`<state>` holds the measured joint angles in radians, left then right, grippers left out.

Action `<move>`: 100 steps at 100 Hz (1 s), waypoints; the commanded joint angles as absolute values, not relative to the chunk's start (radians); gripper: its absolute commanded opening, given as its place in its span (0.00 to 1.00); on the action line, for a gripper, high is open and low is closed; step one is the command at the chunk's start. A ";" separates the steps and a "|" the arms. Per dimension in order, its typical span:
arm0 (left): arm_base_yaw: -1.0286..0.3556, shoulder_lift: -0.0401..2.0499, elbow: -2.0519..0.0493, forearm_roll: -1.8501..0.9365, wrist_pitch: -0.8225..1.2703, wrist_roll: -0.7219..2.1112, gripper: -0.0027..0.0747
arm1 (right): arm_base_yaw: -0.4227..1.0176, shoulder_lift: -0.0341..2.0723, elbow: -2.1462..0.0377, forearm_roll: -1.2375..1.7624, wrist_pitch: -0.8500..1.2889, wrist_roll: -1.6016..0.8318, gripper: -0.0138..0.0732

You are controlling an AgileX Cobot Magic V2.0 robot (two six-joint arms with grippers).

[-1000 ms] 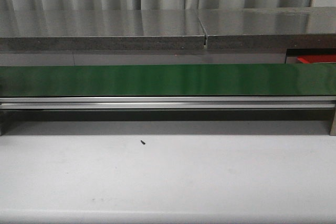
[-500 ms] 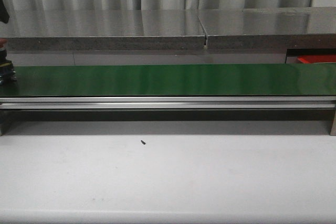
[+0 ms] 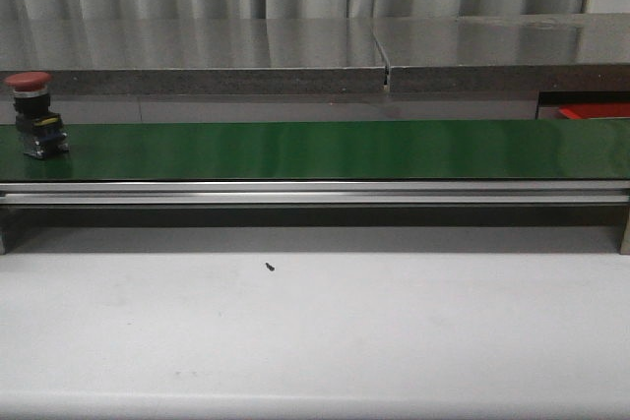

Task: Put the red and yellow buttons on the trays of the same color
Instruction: 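Lower the red button onto the belt's near end and open the left gripper, then move the left gripper over a yellow-capped button on the table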

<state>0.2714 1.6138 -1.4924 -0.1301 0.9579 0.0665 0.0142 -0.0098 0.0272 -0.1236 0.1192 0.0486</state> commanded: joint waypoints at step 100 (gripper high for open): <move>0.616 1.802 -1.340 -0.136 0.772 0.052 0.91 | 0.016 -0.027 0.027 -0.128 0.040 0.052 0.05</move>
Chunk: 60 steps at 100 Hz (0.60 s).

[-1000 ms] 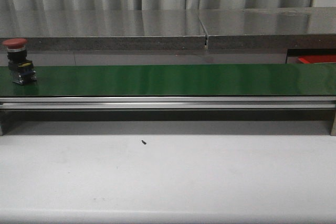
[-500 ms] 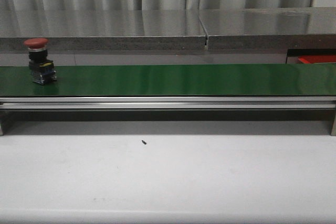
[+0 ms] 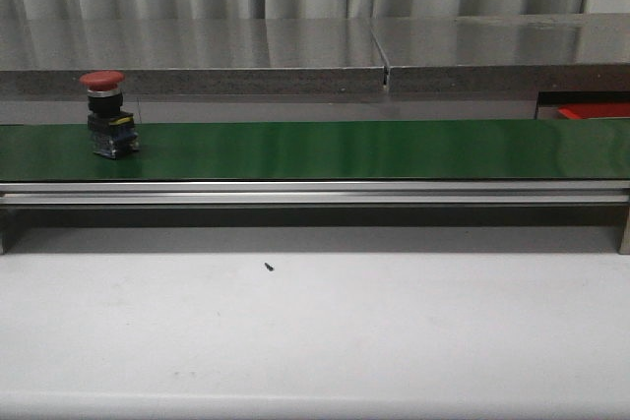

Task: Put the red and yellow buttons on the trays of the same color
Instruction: 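Move the left gripper over a yellow-capped button on the table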

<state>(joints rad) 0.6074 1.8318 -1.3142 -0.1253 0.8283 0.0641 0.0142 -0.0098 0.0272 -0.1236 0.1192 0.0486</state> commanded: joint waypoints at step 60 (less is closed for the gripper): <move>0.638 1.877 -1.340 -0.159 0.649 0.052 0.62 | 0.016 -0.027 0.027 -0.128 0.040 0.052 0.05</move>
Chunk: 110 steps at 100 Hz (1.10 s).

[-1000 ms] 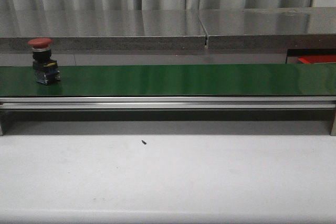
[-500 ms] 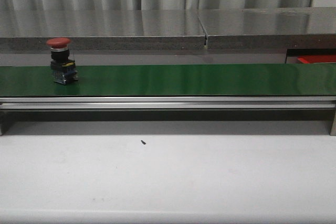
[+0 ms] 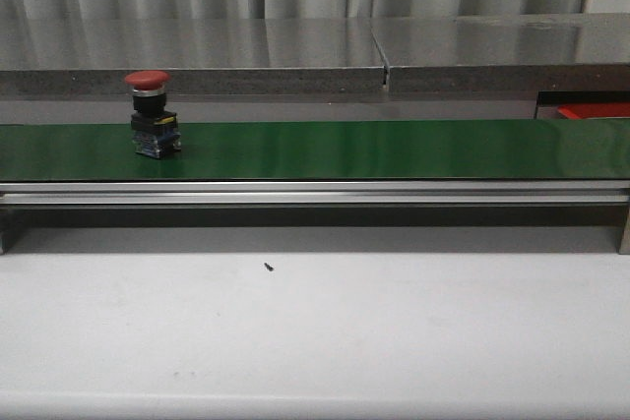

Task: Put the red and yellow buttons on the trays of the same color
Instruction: 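Move the left gripper over a yellow-capped button on the table, then grasp the yellow button with the left gripper and carry it over the belt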

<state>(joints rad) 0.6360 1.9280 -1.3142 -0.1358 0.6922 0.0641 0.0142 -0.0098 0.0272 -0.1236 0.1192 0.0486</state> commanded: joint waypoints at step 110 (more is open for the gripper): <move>0.190 1.644 -1.375 -0.223 0.634 0.088 0.01 | 0.016 -0.027 0.027 -0.128 0.040 0.052 0.05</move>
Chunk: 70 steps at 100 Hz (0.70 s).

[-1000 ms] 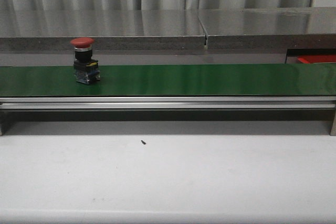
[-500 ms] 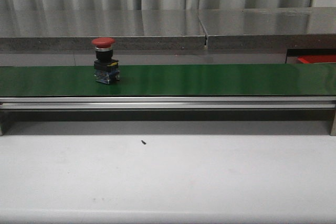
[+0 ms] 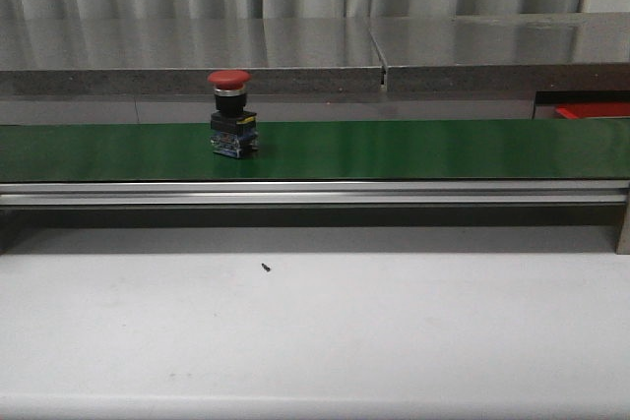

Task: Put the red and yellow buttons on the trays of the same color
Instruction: 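Grasp the yellow button with the left gripper and carry it over the belt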

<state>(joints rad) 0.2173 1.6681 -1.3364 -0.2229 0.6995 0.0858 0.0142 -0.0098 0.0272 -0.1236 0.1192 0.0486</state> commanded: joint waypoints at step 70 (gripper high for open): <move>0.141 1.798 -1.582 -0.227 0.785 0.088 0.89 | 0.016 -0.027 0.027 -0.128 0.040 0.052 0.05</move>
